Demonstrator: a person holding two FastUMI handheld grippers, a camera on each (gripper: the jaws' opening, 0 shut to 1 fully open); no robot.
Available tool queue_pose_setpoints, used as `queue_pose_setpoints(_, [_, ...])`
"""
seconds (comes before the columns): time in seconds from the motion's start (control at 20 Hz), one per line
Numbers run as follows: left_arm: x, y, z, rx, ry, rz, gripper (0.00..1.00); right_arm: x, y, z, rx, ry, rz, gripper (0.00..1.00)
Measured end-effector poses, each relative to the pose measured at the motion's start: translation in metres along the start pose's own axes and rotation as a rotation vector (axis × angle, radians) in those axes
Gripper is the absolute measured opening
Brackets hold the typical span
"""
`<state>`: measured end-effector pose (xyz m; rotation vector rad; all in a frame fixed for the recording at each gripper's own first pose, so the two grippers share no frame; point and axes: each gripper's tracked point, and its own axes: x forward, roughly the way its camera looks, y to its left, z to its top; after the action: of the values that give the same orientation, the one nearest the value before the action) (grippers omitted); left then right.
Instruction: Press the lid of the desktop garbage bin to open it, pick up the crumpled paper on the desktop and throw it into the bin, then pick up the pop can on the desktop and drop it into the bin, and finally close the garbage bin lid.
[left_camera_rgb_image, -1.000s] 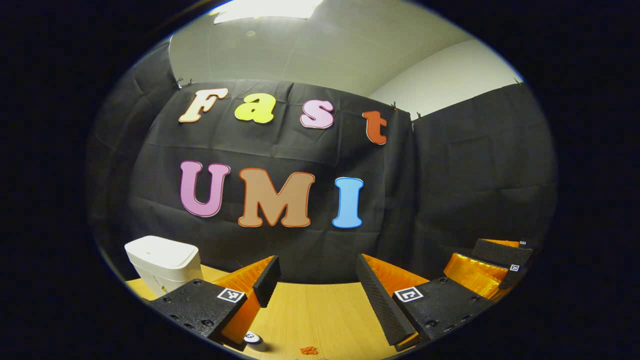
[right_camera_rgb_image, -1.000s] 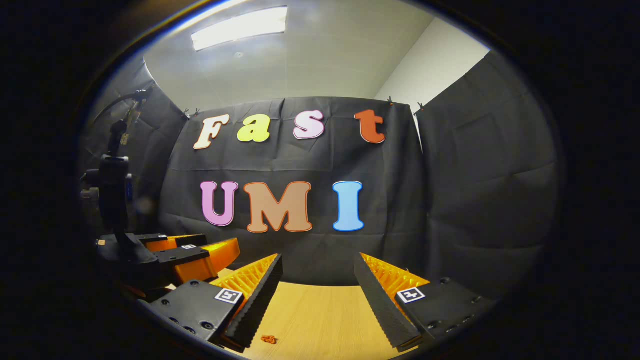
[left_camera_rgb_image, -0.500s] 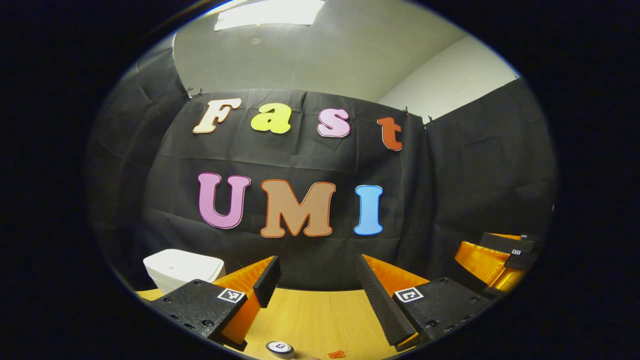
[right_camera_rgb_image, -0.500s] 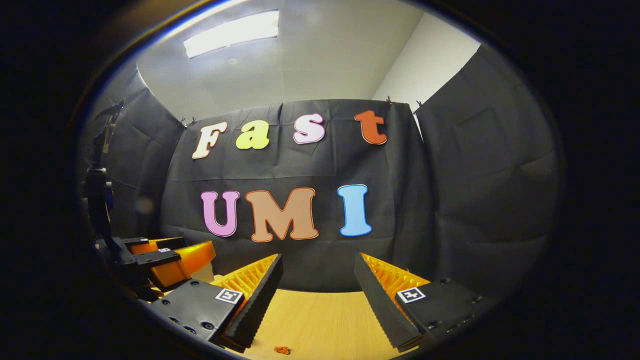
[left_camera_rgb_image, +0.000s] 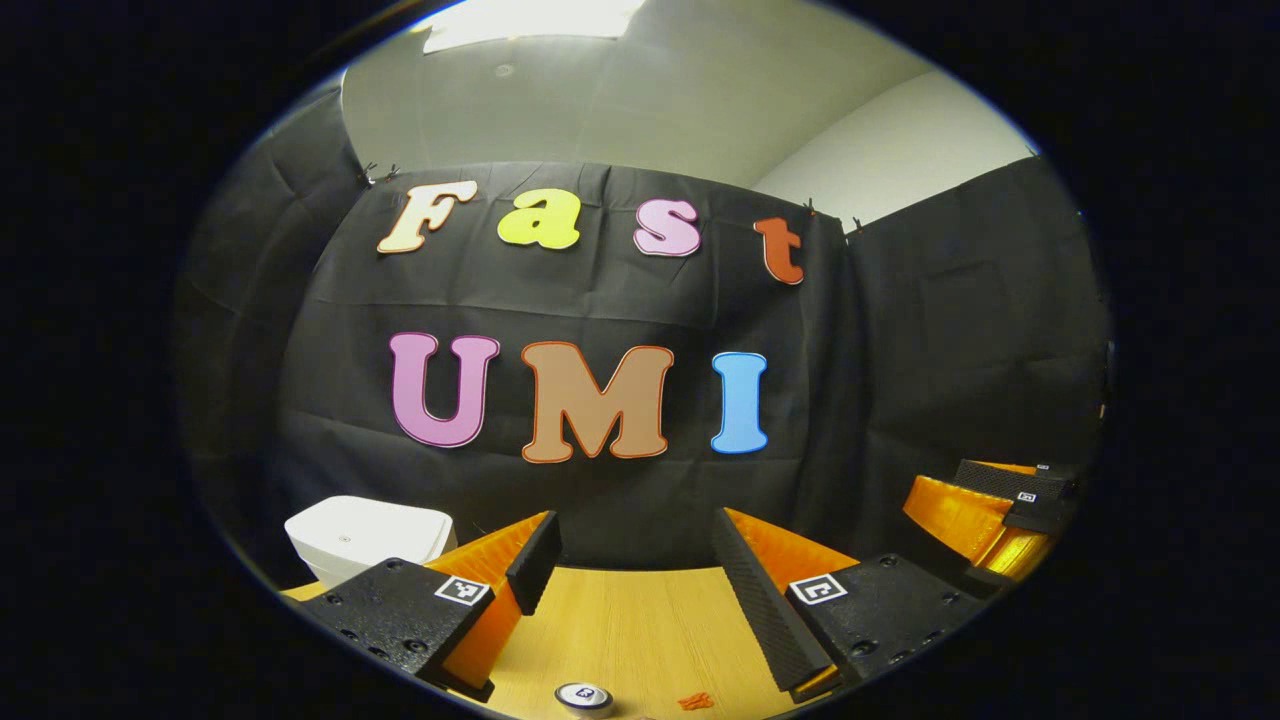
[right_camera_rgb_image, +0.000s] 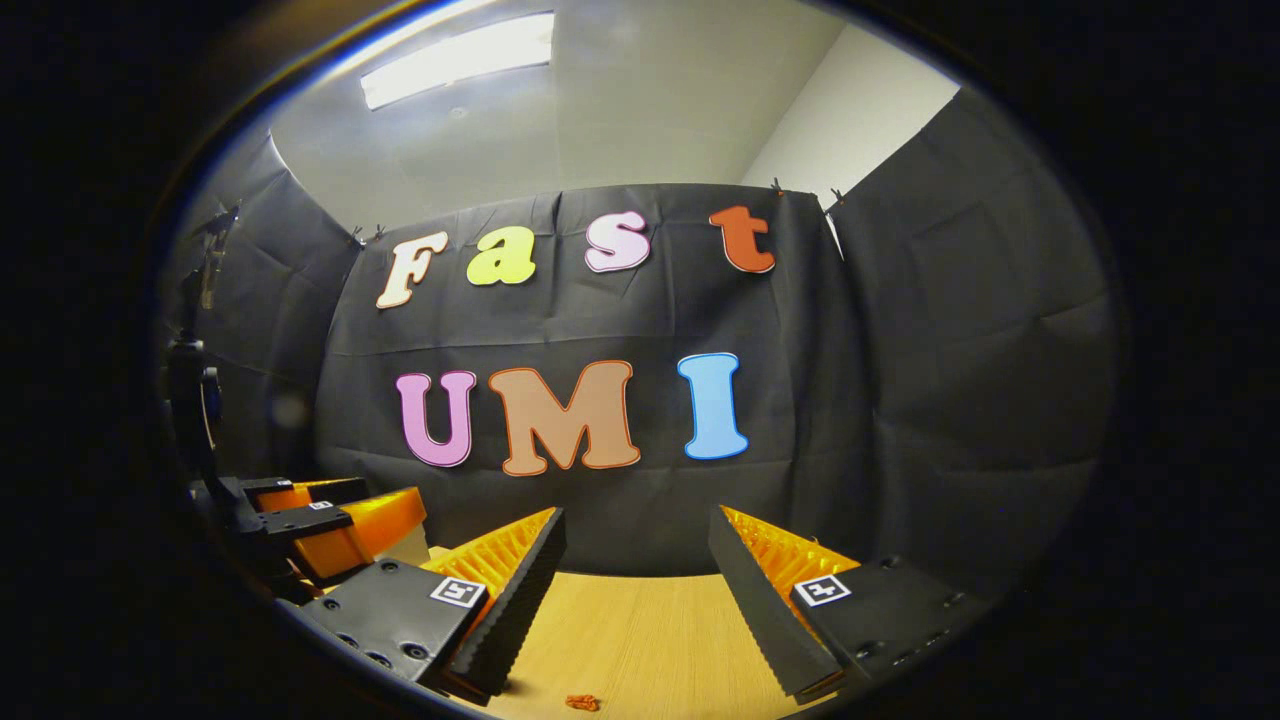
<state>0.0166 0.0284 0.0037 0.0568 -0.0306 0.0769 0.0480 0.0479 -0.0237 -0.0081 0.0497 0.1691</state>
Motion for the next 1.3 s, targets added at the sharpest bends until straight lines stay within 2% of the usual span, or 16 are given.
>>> queue_pose_setpoints(0.25, [-0.002, 0.000, 0.000, 0.002, -0.004, -0.017, 0.92, 0.000, -0.002, -0.009, 0.002, 0.025, -0.011, 0.96])
queue_pose_setpoints(0.4, [-0.002, 0.002, 0.002, 0.002, -0.008, -0.018, 0.37, 0.000, -0.001, -0.011, -0.003, 0.032, -0.012, 0.96])
queue_pose_setpoints(0.55, [-0.002, 0.002, -0.001, 0.003, -0.002, -0.019, 0.33, 0.000, -0.001, -0.010, -0.014, 0.027, -0.011, 0.96])
queue_pose_setpoints(0.6, [-0.002, 0.006, 0.001, 0.005, -0.007, -0.003, 0.19, 0.000, 0.000, -0.011, -0.018, 0.027, -0.009, 0.96])
queue_pose_setpoints(0.7, [-0.003, 0.006, 0.001, 0.010, -0.009, 0.005, 0.01, 0.002, 0.001, -0.011, -0.024, 0.030, -0.005, 0.96])
queue_pose_setpoints(0.85, [0.001, 0.010, 0.004, 0.042, -0.016, 0.005, 0.00, 0.003, 0.002, -0.011, -0.034, 0.032, -0.002, 0.96])
queue_pose_setpoints(0.95, [0.006, 0.006, 0.006, 0.070, -0.007, -0.043, 0.00, 0.003, 0.004, -0.011, -0.035, 0.028, -0.001, 0.96])
queue_pose_setpoints(1.0, [0.008, 0.011, 0.005, 0.072, 0.007, -0.044, 0.00, 0.003, 0.005, -0.012, -0.035, 0.029, 0.000, 0.96])
queue_pose_setpoints(1.3, [0.024, 0.094, 0.005, 0.087, 0.039, 0.100, 0.00, 0.006, 0.014, -0.025, -0.055, 0.065, -0.006, 0.96])
